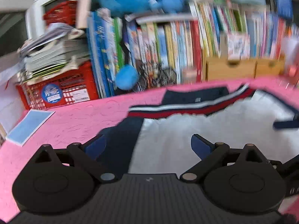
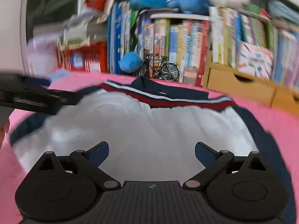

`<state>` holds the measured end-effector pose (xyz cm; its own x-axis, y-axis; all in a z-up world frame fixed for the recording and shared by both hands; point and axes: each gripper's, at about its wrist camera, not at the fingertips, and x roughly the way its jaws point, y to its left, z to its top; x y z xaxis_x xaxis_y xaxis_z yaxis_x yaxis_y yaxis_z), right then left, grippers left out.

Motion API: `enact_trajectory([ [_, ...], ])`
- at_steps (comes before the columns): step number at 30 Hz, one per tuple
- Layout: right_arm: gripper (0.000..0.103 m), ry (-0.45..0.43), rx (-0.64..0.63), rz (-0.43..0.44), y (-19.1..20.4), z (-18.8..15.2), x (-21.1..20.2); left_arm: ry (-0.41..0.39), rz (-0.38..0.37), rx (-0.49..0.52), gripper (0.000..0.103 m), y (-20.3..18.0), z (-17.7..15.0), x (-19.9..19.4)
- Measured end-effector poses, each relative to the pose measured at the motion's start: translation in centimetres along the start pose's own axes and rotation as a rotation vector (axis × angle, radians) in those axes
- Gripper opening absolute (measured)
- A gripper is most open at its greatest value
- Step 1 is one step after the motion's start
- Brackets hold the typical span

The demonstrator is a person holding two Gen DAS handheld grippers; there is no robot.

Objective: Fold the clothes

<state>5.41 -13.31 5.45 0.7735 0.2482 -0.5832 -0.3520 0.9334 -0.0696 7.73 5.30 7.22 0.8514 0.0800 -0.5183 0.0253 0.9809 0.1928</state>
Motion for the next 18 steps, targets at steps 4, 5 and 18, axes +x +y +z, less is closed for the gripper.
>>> enact_trajectory([
  [4,0.1,0.064,0.052,-0.02,-3.7,-0.9,2.4,0.059,0.08,0.081,0.102,-0.7,-1.7,3.3],
  [5,0.096,0.063,0.08,-0.026,-5.2,-1.4,2.5,0.051,0.073,0.073,0.103,-0.2,-2.2,3.1],
  [18,0.1,0.084,0.124,-0.327,-14.9,-4.7,-1.1,0.058,0.049,-0.044,0.103,4.5,-3.6,2.4],
])
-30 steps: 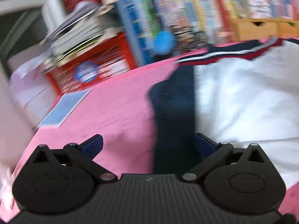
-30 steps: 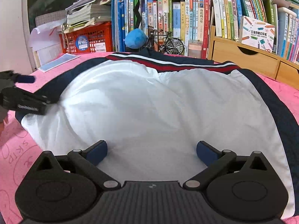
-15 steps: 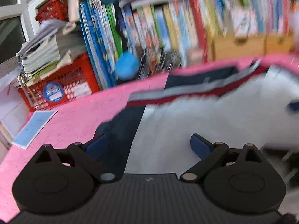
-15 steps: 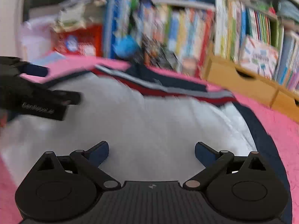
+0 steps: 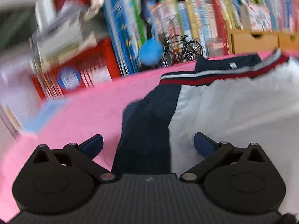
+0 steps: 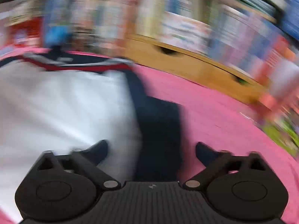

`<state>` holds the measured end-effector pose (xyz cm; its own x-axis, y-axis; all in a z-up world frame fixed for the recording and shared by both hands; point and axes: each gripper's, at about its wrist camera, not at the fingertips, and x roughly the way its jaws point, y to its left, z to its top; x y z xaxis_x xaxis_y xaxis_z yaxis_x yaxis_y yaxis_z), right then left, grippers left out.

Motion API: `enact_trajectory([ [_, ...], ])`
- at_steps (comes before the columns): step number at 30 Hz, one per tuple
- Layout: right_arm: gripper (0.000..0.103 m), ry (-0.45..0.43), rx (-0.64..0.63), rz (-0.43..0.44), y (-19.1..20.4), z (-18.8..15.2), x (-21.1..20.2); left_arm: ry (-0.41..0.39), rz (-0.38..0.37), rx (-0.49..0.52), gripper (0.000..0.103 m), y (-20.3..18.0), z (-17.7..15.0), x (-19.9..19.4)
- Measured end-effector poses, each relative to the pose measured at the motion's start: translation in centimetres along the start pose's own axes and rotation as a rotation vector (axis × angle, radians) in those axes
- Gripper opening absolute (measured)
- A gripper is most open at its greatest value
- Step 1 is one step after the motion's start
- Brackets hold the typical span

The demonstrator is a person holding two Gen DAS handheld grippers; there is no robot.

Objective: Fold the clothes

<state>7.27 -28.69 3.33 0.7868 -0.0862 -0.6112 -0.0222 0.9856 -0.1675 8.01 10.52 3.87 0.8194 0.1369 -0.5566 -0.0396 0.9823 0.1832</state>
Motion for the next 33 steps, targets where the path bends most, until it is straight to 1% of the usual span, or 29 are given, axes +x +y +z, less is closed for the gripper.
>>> enact_trajectory([
  [1,0.097,0.019,0.069,-0.021,-1.1,0.2,-0.1,0.015,-0.027,-0.036,0.103,0.6,0.1,0.2],
  [2,0.093,0.022,0.125,-0.044,-1.7,0.6,-0.5,0.02,-0.035,-0.046,0.103,0.8,0.2,0.3],
  [3,0.091,-0.001,0.149,-0.05,-1.5,1.1,-1.2,0.022,-0.04,-0.052,0.103,0.9,0.2,0.3],
  [4,0.09,-0.043,0.148,-0.015,-0.8,1.6,-2.0,0.019,-0.033,-0.044,0.103,0.7,0.2,0.2],
  [5,0.09,-0.091,0.14,0.042,0.2,2.2,-2.7,0.016,-0.026,-0.036,0.103,0.5,0.2,0.1],
  [6,0.09,-0.116,0.132,0.109,1.4,2.8,-3.0,0.013,-0.02,-0.028,0.103,0.3,0.3,0.0],
  [8,0.089,-0.132,0.113,0.256,4.4,4.2,-3.0,0.012,-0.015,-0.023,0.103,0.2,0.3,0.0],
  [9,0.088,-0.139,0.104,0.329,5.9,4.9,-3.0,0.012,-0.014,-0.022,0.103,0.2,0.3,0.1],
  [10,0.084,-0.137,0.088,0.376,7.4,5.5,-2.5,0.013,-0.015,-0.024,0.103,0.2,0.4,0.1],
  [11,0.079,-0.123,0.069,0.384,8.6,6.0,-1.6,0.014,-0.015,-0.026,0.103,0.3,0.4,0.1],
  [13,0.071,-0.074,0.051,0.338,10.1,6.7,0.9,0.015,-0.017,-0.029,0.103,0.3,0.4,0.1],
  [15,0.067,-0.029,0.08,0.272,9.9,6.8,3.5,0.017,-0.021,-0.032,0.103,0.4,0.4,0.1],
  [16,0.067,-0.019,0.1,0.265,9.3,6.6,4.4,0.017,-0.024,-0.034,0.103,0.5,0.4,0.1],
  [19,0.064,-0.018,0.166,0.311,7.2,6.2,5.9,0.02,-0.029,-0.037,0.103,0.5,0.5,0.2],
  [22,0.064,-0.015,0.217,0.345,5.8,6.5,5.8,0.02,-0.028,-0.036,0.103,0.5,0.4,0.1],
  [24,0.069,-0.028,0.255,0.36,5.3,6.6,4.3,0.02,-0.028,-0.035,0.103,0.5,0.4,0.1],
  [26,0.084,-0.046,0.283,0.378,4.9,6.4,2.4,0.022,-0.029,-0.036,0.103,0.5,0.4,0.2],
  [29,0.091,-0.077,0.285,0.399,4.3,4.3,-1.9,0.02,-0.025,-0.032,0.103,0.4,0.5,0.1],
  [31,0.093,-0.08,0.291,0.406,3.9,2.6,-4.4,0.018,-0.018,-0.035,0.103,0.4,0.6,0.1],
  [33,0.094,-0.067,0.305,0.394,3.5,0.5,-6.2,0.023,-0.003,-0.071,0.103,0.4,0.7,0.0],
])
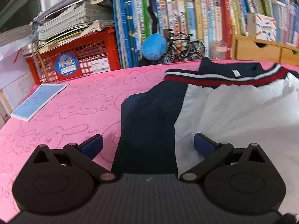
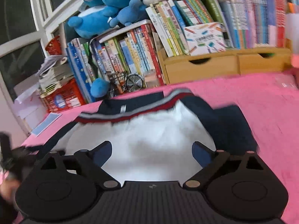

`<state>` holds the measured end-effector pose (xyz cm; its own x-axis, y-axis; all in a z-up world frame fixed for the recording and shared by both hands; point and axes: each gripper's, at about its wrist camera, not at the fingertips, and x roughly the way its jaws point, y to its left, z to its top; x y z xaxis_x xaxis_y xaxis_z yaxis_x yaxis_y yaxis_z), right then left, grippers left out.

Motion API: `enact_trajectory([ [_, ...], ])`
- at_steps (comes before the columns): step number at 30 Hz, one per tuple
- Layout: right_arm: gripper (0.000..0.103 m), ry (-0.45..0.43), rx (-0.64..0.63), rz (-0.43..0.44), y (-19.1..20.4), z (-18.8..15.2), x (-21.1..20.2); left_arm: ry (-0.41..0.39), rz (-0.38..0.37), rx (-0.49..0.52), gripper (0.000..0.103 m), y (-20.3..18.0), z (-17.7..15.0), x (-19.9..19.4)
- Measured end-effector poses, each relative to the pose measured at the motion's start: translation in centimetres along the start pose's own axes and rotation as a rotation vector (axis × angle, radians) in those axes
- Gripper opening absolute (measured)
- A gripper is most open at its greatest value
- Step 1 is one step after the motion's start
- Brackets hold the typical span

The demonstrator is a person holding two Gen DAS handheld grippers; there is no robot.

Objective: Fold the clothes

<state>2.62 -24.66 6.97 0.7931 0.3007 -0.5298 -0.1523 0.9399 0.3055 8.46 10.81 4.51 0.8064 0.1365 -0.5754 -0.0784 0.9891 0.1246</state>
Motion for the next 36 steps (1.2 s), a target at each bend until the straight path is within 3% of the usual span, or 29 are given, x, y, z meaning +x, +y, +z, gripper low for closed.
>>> enact_trajectory([
  [3,0.094,0.029,0.027,-0.077,-1.0,-2.5,-2.1,-0.006,0.004,-0.058,0.101,-0.8,0.4,-2.0],
  [5,0.095,0.038,0.048,-0.123,-1.7,-4.1,-3.5,-0.052,-0.056,-0.053,0.101,-2.2,0.5,-4.9],
  [9,0.098,-0.016,0.149,-0.143,-3.0,-5.6,-5.5,-0.126,-0.114,0.048,0.103,-7.7,-1.3,-10.3],
  [11,0.098,-0.042,0.197,-0.14,-3.5,-6.2,-6.4,-0.118,-0.106,0.1,0.103,-10.3,-2.6,-10.9],
  [15,0.098,-0.071,0.268,-0.118,-4.7,-7.9,-8.0,-0.02,-0.11,0.159,0.103,-13.5,-4.3,-9.5],
  [22,0.1,-0.109,0.301,-0.08,-5.8,-8.3,-8.4,0.005,-0.101,0.104,0.103,-13.1,-5.4,-8.8],
  [29,0.103,-0.131,0.2,-0.124,-4.6,-8.8,-7.9,-0.001,-0.102,0.109,0.103,-13.2,-5.6,-9.0],
  [33,0.103,-0.142,0.214,-0.109,-4.8,-8.8,-7.9,0.017,-0.172,0.018,0.103,-12.1,-5.2,-10.7],
  [36,0.103,-0.154,0.236,-0.093,-5.1,-8.8,-7.9,-0.007,-0.241,0.055,0.103,-12.8,-5.1,-11.6],
])
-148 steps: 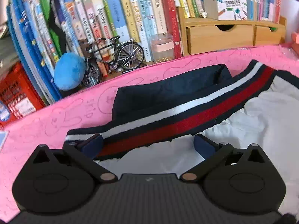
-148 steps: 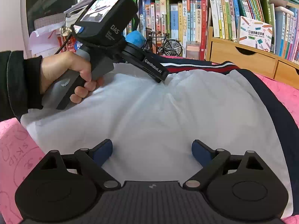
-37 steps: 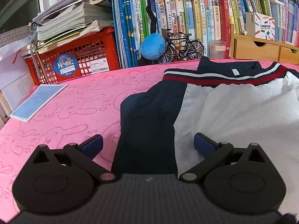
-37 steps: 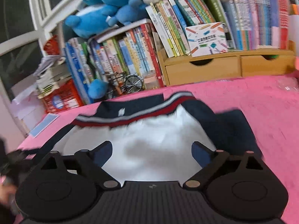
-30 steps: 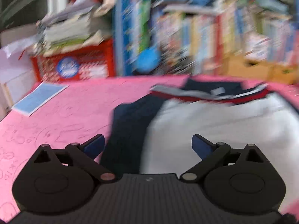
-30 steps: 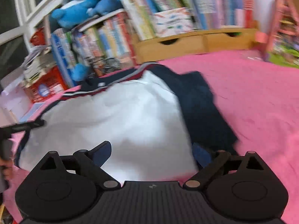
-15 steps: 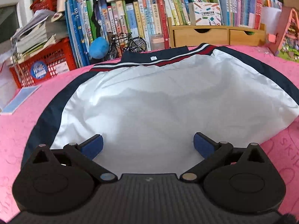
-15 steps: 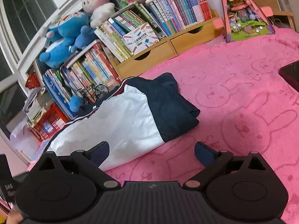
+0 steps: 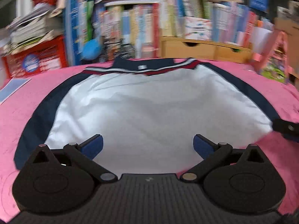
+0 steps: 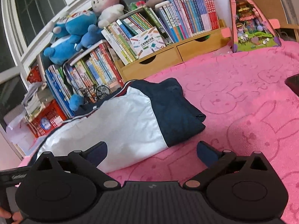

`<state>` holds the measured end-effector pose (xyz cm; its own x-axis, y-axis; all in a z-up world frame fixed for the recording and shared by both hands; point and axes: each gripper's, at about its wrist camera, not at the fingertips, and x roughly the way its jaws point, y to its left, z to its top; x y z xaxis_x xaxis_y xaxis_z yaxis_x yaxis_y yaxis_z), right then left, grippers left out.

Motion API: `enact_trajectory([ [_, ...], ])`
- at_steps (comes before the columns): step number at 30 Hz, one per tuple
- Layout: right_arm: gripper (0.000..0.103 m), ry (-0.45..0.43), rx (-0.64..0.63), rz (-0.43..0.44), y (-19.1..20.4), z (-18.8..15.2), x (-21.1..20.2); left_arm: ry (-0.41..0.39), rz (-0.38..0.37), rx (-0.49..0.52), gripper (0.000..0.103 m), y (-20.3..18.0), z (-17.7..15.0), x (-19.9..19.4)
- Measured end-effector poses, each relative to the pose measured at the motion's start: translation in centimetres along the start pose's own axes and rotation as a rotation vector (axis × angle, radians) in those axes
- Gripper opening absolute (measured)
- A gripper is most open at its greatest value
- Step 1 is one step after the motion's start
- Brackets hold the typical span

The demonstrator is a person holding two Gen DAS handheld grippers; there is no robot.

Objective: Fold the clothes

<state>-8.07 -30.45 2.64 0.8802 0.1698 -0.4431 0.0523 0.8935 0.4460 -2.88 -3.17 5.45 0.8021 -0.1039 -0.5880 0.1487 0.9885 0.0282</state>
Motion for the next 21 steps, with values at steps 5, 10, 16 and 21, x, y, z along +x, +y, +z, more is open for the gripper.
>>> enact_trajectory([
  [5,0.103,0.001,-0.013,-0.006,0.2,0.0,0.0,0.019,0.032,-0.011,0.103,-0.5,-1.0,1.3],
  [10,0.103,0.0,-0.012,0.0,0.1,0.0,0.1,-0.054,0.104,0.001,0.103,-0.5,-0.6,-0.1],
  [16,0.103,0.005,-0.017,-0.01,0.3,0.0,0.2,0.033,0.123,-0.01,0.103,0.4,-0.8,1.8],
  [21,0.103,0.062,-0.027,-0.065,1.5,1.3,1.7,0.054,0.085,-0.041,0.103,1.3,-0.7,2.0],
])
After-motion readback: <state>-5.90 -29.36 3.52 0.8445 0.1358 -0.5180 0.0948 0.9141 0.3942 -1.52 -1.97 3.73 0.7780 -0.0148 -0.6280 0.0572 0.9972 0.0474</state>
